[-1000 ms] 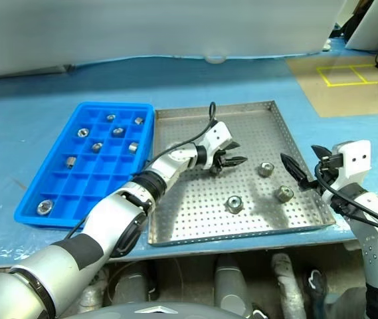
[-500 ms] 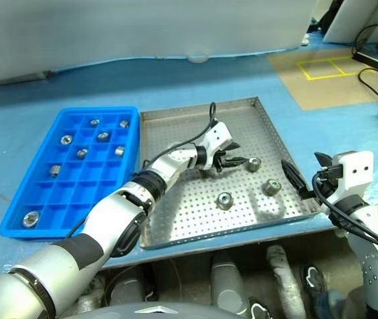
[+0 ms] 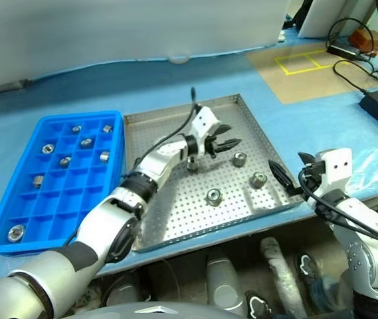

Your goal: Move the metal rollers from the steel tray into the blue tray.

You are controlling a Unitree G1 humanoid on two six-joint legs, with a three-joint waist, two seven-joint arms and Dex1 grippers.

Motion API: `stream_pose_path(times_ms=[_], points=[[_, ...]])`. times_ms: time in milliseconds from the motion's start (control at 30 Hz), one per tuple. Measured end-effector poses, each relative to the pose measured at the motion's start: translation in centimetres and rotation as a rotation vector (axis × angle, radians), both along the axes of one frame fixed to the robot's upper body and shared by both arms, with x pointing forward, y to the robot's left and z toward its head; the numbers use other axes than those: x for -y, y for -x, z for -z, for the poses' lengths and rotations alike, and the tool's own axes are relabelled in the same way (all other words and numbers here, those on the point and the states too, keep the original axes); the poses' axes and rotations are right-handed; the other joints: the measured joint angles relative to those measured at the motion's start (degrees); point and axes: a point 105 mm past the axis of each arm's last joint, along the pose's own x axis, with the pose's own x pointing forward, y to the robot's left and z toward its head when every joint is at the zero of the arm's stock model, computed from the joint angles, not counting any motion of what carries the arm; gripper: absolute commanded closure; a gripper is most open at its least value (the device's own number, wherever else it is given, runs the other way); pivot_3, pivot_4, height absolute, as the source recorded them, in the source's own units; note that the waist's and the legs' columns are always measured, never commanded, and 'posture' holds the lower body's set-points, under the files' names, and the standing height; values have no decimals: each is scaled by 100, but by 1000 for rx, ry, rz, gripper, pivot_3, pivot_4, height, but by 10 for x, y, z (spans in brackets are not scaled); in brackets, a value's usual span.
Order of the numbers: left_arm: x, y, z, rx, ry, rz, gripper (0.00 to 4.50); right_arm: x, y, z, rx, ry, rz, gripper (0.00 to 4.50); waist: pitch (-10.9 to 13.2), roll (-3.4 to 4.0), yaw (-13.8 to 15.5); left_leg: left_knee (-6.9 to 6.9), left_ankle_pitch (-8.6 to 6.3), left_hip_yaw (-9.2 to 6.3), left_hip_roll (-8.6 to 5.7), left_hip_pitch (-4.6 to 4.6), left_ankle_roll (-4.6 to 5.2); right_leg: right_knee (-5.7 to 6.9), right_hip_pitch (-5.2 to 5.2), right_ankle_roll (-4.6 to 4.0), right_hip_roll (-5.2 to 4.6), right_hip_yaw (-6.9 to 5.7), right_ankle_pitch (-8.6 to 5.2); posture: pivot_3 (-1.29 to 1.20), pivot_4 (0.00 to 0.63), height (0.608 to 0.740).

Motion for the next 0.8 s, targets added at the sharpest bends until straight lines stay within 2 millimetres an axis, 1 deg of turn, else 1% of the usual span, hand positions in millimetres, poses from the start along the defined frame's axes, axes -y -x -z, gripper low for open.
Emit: stream_pose_path(times_ms=[33, 67, 133, 200, 267, 400, 533, 600, 733, 800], points=[[-8, -1, 5, -13, -6, -21, 1908, 0, -2, 0, -1, 2, -5, 0, 0, 0, 17, 0, 0, 0, 0, -1, 0, 3, 1, -3, 0, -2, 2, -541, 150, 740], [-16, -1, 7, -21, -12, -43, 1908, -1, -5, 0, 1, 2, -14, 0, 0, 0, 33, 1, 0, -1, 1, -2, 0, 5, 2, -29, 0, -4, 18, -532, 150, 740], [-31, -2, 10, -28, -30, -78, 1908, -4, -9, 0, 2, 2, -35, 0, 0, 0, 70, 0, 0, -2, 3, -1, 0, 5, 8, -44, -1, -11, 27, -516, 150, 740], [-38, 0, 10, -30, -39, -93, 1908, -9, -13, 2, -6, 1, -63, 0, 0, 0, 173, 1, -1, -2, 3, 0, 3, 4, 16, -47, -6, -17, 29, -507, 150, 740], [-40, 2, 11, -36, -43, -95, 1908, -11, -15, 3, -7, 0, -75, 0, 0, 0, 251, 0, -2, -2, 4, 2, 4, 3, 21, -47, -7, -22, 29, -502, 150, 740], [-34, 9, 18, -73, -62, -55, 1908, -12, -18, 4, -10, 4, -86, 0, -1, 1, 388, -3, -2, -2, 9, 5, 4, 3, 22, -49, -5, -24, 30, -506, 150, 740], [-27, 19, 32, -119, -100, 5, 1908, -11, -17, 6, -12, 11, -82, 0, -1, 1, 436, -3, -2, -1, 10, 18, 3, 3, 34, -48, -4, -24, 29, -525, 150, 740], [-24, 23, 37, -135, -118, 27, 1908, -10, -15, 11, -29, 13, -75, 0, -1, 1, 465, -3, -2, -1, 11, 22, 2, 3, 37, -48, -2, -23, 29, -538, 150, 740], [-28, 23, 46, -136, -187, 29, 1908, -5, -9, 18, -55, 15, -57, 0, -2, 2, 471, -2, -2, -1, 12, 31, 1, 3, 43, -46, -1, -20, 28, -547, 150, 740], [-30, 21, 48, -127, -205, 14, 2297, -4, -8, 18, -55, 17, -52, 0, -3, 4, 467, -2, -2, -1, 11, 41, 1, 2, 56, -41, -1, -20, 25, -556, 150, 740]])
